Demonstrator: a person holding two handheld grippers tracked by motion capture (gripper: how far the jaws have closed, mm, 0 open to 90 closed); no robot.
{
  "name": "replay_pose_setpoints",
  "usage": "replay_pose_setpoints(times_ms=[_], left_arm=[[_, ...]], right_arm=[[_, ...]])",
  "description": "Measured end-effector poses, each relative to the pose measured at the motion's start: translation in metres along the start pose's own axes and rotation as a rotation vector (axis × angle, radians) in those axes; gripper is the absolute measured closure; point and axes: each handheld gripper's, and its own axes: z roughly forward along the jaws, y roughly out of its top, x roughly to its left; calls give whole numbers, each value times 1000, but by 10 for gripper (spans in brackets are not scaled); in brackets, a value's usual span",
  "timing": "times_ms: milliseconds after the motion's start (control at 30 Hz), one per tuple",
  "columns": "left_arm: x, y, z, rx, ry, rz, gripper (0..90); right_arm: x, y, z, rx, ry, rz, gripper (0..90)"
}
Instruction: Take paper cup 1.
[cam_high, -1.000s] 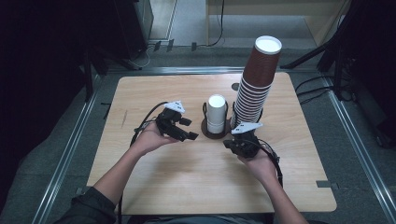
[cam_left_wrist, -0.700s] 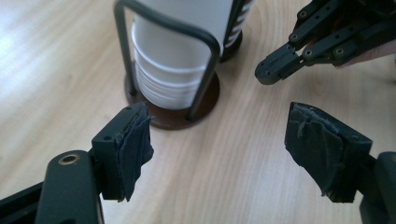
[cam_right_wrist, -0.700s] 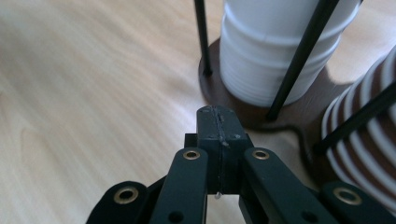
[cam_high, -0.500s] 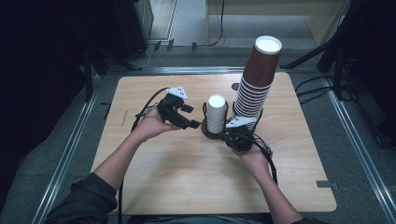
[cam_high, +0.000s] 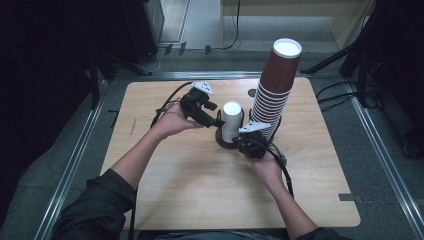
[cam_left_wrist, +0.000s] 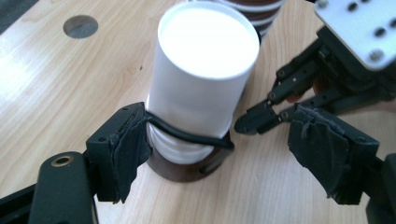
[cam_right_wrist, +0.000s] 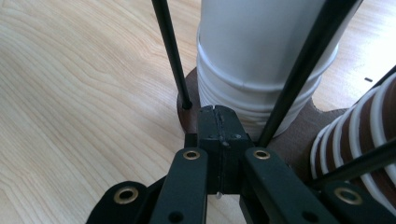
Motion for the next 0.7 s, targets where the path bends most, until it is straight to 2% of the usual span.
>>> replay_pose_setpoints(times_ms=[267,300,467,600,700], left_arm=[[2,11,10,13,-6,9,200],[2,12,13,12,-3,9,201],[2,14,20,14,-5,4,201],[3,18,24,16,4,6,201],[4,21,26,20,8,10,203]], right_arm=[[1,1,3,-19,-25,7,896],[2,1,4,-28,-30,-4,896],[3,2,5,-47,-43,11,896],[1,1,6,-42,-42,29,896],[2,1,8,-40,-46,23,894]])
